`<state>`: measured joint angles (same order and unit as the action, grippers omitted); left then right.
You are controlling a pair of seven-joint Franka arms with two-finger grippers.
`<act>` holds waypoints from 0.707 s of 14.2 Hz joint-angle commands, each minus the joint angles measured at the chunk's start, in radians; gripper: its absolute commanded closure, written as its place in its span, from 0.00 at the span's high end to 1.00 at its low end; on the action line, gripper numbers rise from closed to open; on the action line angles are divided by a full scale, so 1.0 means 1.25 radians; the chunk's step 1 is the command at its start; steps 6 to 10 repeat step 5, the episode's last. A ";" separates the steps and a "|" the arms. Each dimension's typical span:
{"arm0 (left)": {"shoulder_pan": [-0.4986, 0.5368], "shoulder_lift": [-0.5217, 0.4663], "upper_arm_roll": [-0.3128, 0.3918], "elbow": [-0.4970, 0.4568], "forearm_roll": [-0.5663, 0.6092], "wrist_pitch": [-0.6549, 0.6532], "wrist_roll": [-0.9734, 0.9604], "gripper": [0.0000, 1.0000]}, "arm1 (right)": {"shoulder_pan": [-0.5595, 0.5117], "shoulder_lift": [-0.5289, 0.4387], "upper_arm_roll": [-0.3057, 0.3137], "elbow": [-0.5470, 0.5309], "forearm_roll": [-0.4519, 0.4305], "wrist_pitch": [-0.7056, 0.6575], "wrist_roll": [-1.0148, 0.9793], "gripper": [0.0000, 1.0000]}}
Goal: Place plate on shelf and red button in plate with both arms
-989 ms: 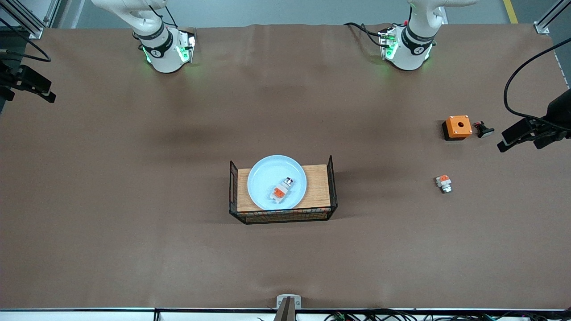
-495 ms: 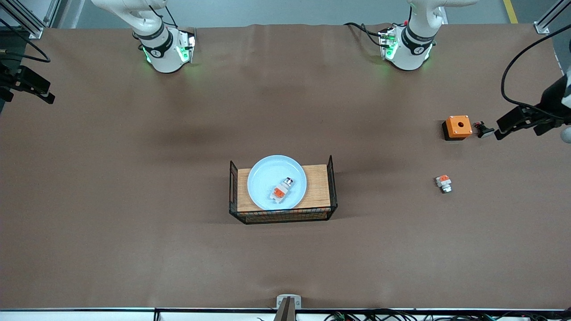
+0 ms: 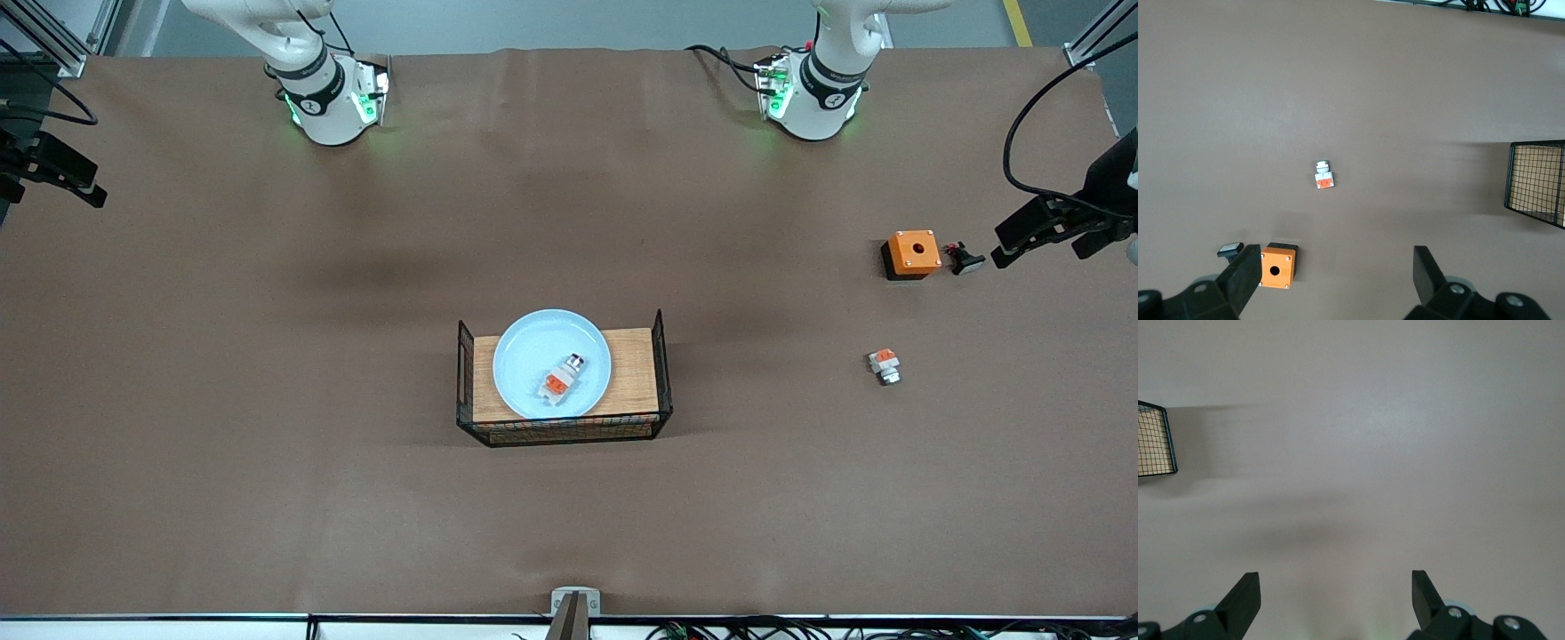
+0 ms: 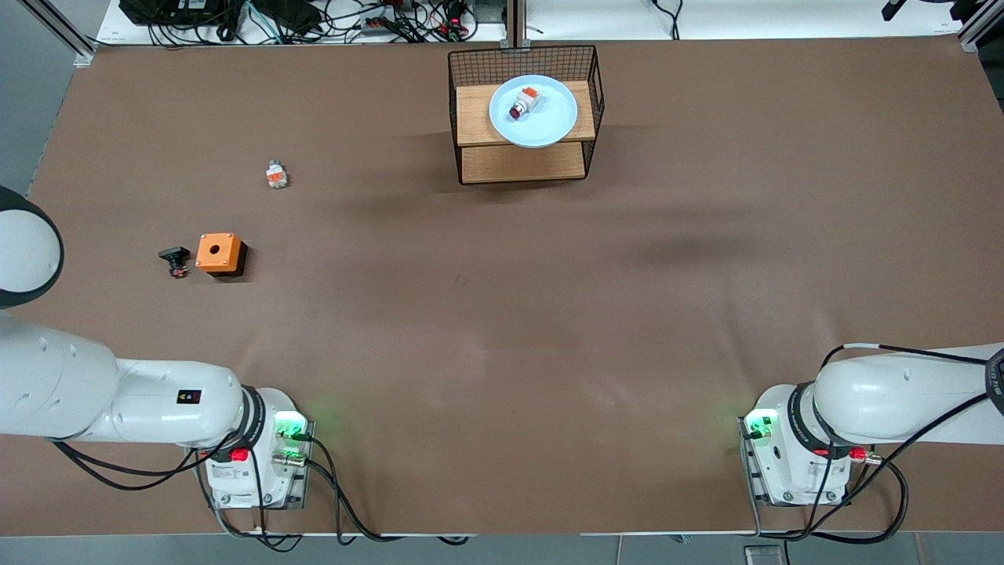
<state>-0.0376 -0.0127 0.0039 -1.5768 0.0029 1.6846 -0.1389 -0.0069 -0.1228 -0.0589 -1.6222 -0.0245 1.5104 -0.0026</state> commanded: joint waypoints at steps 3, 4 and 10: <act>0.003 0.003 -0.001 0.029 0.003 -0.012 0.008 1.00 | 0.002 -0.022 0.001 -0.024 0.011 0.010 0.013 1.00; 0.002 0.003 -0.001 0.029 0.001 -0.012 0.007 1.00 | 0.002 -0.022 0.001 -0.024 0.011 0.010 0.013 1.00; 0.002 0.003 -0.001 0.029 0.001 -0.012 0.006 1.00 | 0.003 -0.022 0.001 -0.023 0.011 0.012 0.013 1.00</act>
